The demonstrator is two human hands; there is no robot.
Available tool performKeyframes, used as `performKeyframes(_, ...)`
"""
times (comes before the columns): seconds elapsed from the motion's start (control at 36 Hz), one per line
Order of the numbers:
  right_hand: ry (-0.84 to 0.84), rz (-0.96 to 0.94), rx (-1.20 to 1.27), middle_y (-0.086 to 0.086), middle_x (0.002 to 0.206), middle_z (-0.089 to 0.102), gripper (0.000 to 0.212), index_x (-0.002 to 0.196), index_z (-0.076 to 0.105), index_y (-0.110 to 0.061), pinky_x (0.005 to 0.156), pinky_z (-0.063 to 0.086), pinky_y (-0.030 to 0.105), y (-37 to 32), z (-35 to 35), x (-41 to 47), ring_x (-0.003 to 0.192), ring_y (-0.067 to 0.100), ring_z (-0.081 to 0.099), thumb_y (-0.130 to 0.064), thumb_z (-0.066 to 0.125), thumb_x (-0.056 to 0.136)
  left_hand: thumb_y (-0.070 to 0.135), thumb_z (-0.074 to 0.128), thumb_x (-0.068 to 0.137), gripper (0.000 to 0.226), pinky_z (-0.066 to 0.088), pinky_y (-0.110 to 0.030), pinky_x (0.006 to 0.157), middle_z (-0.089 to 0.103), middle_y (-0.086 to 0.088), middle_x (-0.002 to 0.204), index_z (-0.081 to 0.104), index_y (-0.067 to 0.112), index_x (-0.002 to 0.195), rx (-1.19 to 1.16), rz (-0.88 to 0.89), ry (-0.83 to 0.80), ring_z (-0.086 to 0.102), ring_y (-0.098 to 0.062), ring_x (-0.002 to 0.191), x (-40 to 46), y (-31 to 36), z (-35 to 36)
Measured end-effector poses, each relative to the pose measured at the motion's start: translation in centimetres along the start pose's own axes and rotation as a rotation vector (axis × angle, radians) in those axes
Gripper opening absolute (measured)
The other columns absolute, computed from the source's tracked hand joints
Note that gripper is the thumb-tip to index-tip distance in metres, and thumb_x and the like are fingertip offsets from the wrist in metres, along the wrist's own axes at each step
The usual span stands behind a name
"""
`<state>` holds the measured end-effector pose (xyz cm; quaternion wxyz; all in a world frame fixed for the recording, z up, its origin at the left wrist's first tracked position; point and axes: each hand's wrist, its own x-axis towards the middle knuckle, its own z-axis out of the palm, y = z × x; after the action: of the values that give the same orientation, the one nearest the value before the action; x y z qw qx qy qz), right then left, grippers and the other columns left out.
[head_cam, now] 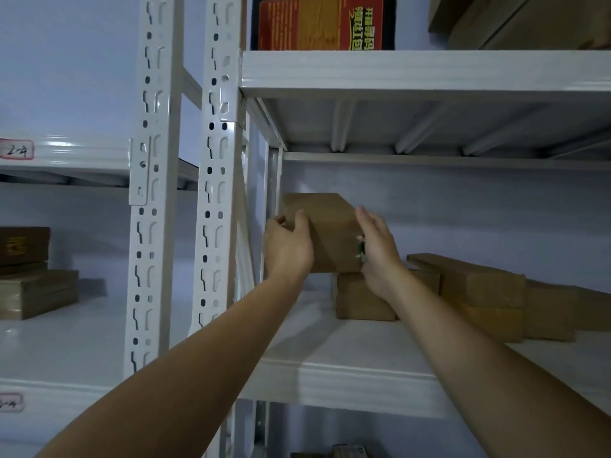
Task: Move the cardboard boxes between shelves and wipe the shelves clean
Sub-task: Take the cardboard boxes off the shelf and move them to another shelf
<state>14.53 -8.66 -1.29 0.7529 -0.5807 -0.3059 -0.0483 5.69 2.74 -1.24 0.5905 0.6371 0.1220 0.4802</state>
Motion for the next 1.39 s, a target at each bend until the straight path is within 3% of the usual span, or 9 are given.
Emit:
performKeyframes(0.11, 0.046, 0.067, 0.006, -0.008, 0.129, 0.066, 0.074, 0.124, 0.062, -0.046, 0.106, 0.049, 0.053, -1.0, -1.6, -1.6, 0.119, 0.020, 0.062, -0.076, 0.075, 0.057, 0.059, 0.054, 0.079, 0.074, 0.046, -0.051, 0.107, 0.048, 0.003, 0.137, 0.043, 0.027, 0.144, 0.049, 0.079, -0.055, 0.049, -0.024, 0.128, -3.4, 1.2, 0.3)
performKeyframes(0.31, -0.022, 0.071, 0.053, -0.003, 0.112, 0.071, 0.023, 0.113, 0.067, -0.038, 0.089, 0.057, 0.047, -2.3, -4.4, -7.6, 0.100, 0.020, 0.068, -0.039, 0.065, 0.091, 0.051, 0.059, 0.090, 0.063, 0.047, -0.046, 0.101, 0.039, 0.008, 0.140, 0.041, 0.038, 0.149, -0.079, 0.016, -0.194, 0.049, -0.020, 0.124, -7.8, 1.6, -0.8)
performKeyframes(0.42, -0.015, 0.029, 0.054, -0.006, 0.114, 0.073, 0.026, 0.116, 0.068, -0.043, 0.090, 0.059, 0.046, -2.3, -5.8, -12.0, 0.106, 0.019, 0.069, -0.047, 0.066, 0.091, 0.051, 0.056, 0.092, 0.046, 0.055, -0.043, 0.091, 0.063, 0.006, 0.128, 0.053, 0.044, 0.138, -0.142, -0.027, -0.339, 0.064, -0.018, 0.109, -11.2, 1.5, -2.0)
performKeyframes(0.58, 0.023, 0.004, 0.004, -0.015, 0.121, 0.070, 0.048, 0.127, 0.062, -0.050, 0.100, 0.053, 0.046, -2.4, -6.6, -19.2, 0.113, 0.011, 0.067, -0.065, 0.064, 0.081, 0.048, 0.059, 0.089, 0.042, 0.056, -0.039, 0.088, 0.066, 0.005, 0.127, 0.060, 0.044, 0.131, -0.178, -0.054, -0.384, 0.067, -0.015, 0.107, -16.6, 1.7, -4.5)
performKeyframes(0.72, 0.076, -0.046, 0.004, -0.020, 0.118, 0.069, 0.038, 0.131, 0.058, -0.051, 0.092, 0.055, 0.038, -3.2, -4.4, -26.0, 0.108, 0.006, 0.067, -0.053, 0.059, 0.093, 0.031, 0.052, 0.100, 0.027, 0.054, -0.034, 0.085, 0.074, 0.013, 0.108, 0.065, 0.047, 0.117, -0.190, -0.035, -0.430, 0.069, -0.011, 0.098, -21.4, 2.7, -9.3)
performKeyframes(0.97, 0.044, 0.022, 0.063, -0.016, 0.124, 0.068, 0.052, 0.138, 0.055, -0.047, 0.088, 0.053, 0.034, -5.3, 5.7, -36.4, 0.110, 0.006, 0.065, -0.055, 0.060, 0.087, 0.037, 0.052, 0.100, 0.039, 0.048, -0.026, 0.075, 0.066, 0.007, 0.127, 0.055, 0.039, 0.139, -0.128, -0.059, -0.321, 0.067, -0.010, 0.105, -26.7, 5.1, -23.2)
performKeyframes(1.08, -0.035, 0.058, 0.104, -0.015, 0.116, 0.071, 0.036, 0.134, 0.058, -0.043, 0.076, 0.052, 0.028, -5.7, 11.4, -39.7, 0.095, 0.001, 0.068, -0.040, 0.057, 0.098, 0.045, 0.054, 0.090, 0.043, 0.052, -0.031, 0.081, 0.067, 0.005, 0.127, 0.059, 0.042, 0.133, -0.069, -0.086, -0.218, 0.067, -0.012, 0.107, -27.8, 6.3, -30.1)
performKeyframes(1.25, -0.147, 0.115, 0.140, -0.024, 0.105, 0.071, 0.037, 0.122, 0.060, -0.053, 0.088, 0.057, 0.040, -5.1, 20.1, -42.5, 0.095, 0.001, 0.068, -0.055, 0.062, 0.085, 0.052, 0.054, 0.080, 0.043, 0.054, -0.042, 0.095, 0.070, 0.010, 0.117, 0.063, 0.047, 0.121, 0.026, -0.120, -0.089, 0.066, -0.014, 0.105, -27.4, 7.3, -39.2)
performKeyframes(1.39, -0.234, 0.176, 0.145, -0.016, 0.113, 0.070, 0.026, 0.125, 0.060, -0.049, 0.087, 0.058, 0.041, -4.2, 26.5, -43.3, 0.103, 0.010, 0.068, -0.046, 0.055, 0.099, 0.040, 0.052, 0.097, 0.026, 0.055, -0.038, 0.086, 0.071, 0.010, 0.109, 0.062, 0.043, 0.121, 0.073, -0.156, 0.009, 0.065, -0.017, 0.104, -25.2, 6.6, -45.1)
